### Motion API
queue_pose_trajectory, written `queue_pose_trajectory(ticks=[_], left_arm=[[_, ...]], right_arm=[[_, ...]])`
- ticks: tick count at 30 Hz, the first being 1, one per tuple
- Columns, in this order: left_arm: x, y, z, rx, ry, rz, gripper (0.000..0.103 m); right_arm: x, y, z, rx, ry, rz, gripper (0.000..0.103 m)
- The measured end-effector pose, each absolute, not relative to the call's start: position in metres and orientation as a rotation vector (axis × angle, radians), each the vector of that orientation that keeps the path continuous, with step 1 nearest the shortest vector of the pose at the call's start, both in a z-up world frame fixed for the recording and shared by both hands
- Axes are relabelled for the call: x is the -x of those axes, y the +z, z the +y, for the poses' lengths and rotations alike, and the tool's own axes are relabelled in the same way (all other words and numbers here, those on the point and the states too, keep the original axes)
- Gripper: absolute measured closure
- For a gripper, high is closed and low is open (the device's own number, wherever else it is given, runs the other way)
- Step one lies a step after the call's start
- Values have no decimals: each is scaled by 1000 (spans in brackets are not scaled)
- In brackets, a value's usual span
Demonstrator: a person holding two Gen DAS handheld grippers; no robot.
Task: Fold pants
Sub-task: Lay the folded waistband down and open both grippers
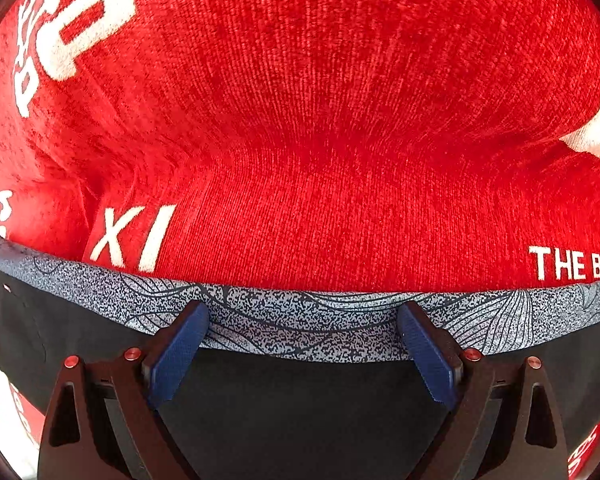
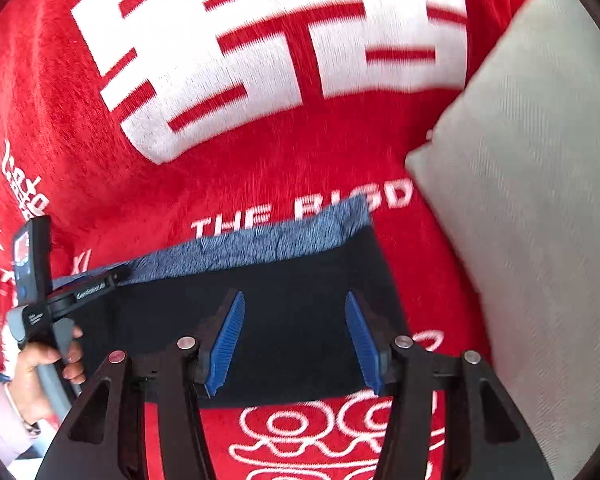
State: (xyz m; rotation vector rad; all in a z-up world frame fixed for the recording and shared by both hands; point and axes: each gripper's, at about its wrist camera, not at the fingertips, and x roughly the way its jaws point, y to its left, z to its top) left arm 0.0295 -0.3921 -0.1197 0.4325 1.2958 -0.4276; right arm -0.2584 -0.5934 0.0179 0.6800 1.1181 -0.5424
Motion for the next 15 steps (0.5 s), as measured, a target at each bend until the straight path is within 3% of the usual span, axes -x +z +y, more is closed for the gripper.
queue_pose_trajectory(ticks=[5, 7, 9, 14, 15], left_arm=[[-28, -97, -390, -438, -433, 1292, 7], [-30, -85, -372, -443, -439, 1257, 7], [-34, -79, -351, -459, -419, 1248, 7], [-56, -70, -284, -443, -335, 1263, 7], [-62, -67, -265, -445, -309, 1263, 7]], right_arm=[[260, -41, -589, -702, -539, 1264, 46], [261, -36, -581, -646, -529, 1231, 39], [259, -35, -572, -613, -509, 1247, 21], [243, -44, -556, -566, -450, 1335, 0], [238, -48, -554, -571, -448, 1370, 0]])
